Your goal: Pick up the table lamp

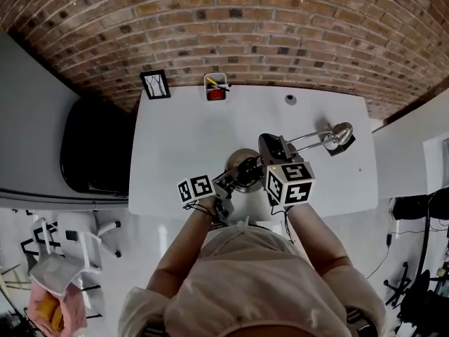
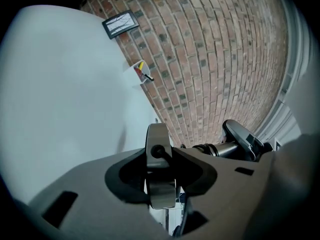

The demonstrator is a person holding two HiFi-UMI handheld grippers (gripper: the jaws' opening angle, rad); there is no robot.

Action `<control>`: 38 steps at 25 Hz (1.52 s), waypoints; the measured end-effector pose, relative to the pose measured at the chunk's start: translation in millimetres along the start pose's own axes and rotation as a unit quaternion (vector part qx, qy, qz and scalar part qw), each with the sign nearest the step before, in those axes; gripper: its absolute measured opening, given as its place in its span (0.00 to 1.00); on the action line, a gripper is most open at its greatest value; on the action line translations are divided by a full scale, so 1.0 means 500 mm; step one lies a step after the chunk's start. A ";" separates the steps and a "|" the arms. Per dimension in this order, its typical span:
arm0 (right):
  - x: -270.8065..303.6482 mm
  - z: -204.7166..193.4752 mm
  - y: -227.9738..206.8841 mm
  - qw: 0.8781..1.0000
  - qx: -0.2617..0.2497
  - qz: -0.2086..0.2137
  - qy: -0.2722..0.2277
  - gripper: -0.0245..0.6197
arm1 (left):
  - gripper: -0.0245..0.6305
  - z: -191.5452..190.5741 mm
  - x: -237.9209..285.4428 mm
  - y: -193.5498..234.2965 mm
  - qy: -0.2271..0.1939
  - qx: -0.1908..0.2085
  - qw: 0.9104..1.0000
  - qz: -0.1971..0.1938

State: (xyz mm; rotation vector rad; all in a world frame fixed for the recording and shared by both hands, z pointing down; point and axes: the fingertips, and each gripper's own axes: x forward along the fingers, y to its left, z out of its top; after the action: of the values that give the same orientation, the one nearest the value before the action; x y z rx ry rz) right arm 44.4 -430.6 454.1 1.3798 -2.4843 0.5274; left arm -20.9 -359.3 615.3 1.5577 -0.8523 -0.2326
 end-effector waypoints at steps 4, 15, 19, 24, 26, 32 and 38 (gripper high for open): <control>-0.015 0.080 0.020 0.999 -0.027 0.005 -0.027 0.09 | 0.26 0.043 -0.007 -0.063 -0.016 0.016 0.999 -0.025; -0.072 0.237 0.066 0.993 -0.062 0.020 -0.094 0.09 | 0.26 0.128 -0.041 -0.205 -0.055 0.051 0.995 -0.071; -0.080 0.245 0.076 0.992 -0.075 0.025 -0.096 0.09 | 0.26 0.120 -0.045 -0.212 -0.052 0.048 0.995 -0.074; -0.084 0.237 0.067 0.993 -0.055 0.017 -0.102 0.08 | 0.26 0.117 -0.047 -0.207 -0.044 0.049 0.995 -0.069; -0.084 0.232 0.057 0.994 -0.042 0.015 -0.102 0.08 | 0.26 0.119 -0.045 -0.207 -0.041 0.053 0.996 -0.066; -0.088 0.226 0.050 0.994 -0.040 0.009 -0.098 0.08 | 0.26 0.110 -0.038 -0.205 -0.033 0.049 0.996 -0.068; -0.087 0.218 0.046 0.995 -0.044 0.007 -0.093 0.08 | 0.26 0.101 -0.030 -0.198 -0.027 0.044 0.996 -0.070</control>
State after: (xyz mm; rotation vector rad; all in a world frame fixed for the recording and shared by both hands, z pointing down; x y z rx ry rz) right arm 42.8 -432.7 334.6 1.4379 -2.6295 0.3005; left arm -24.7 -394.6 508.7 1.7024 -0.8055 -0.3432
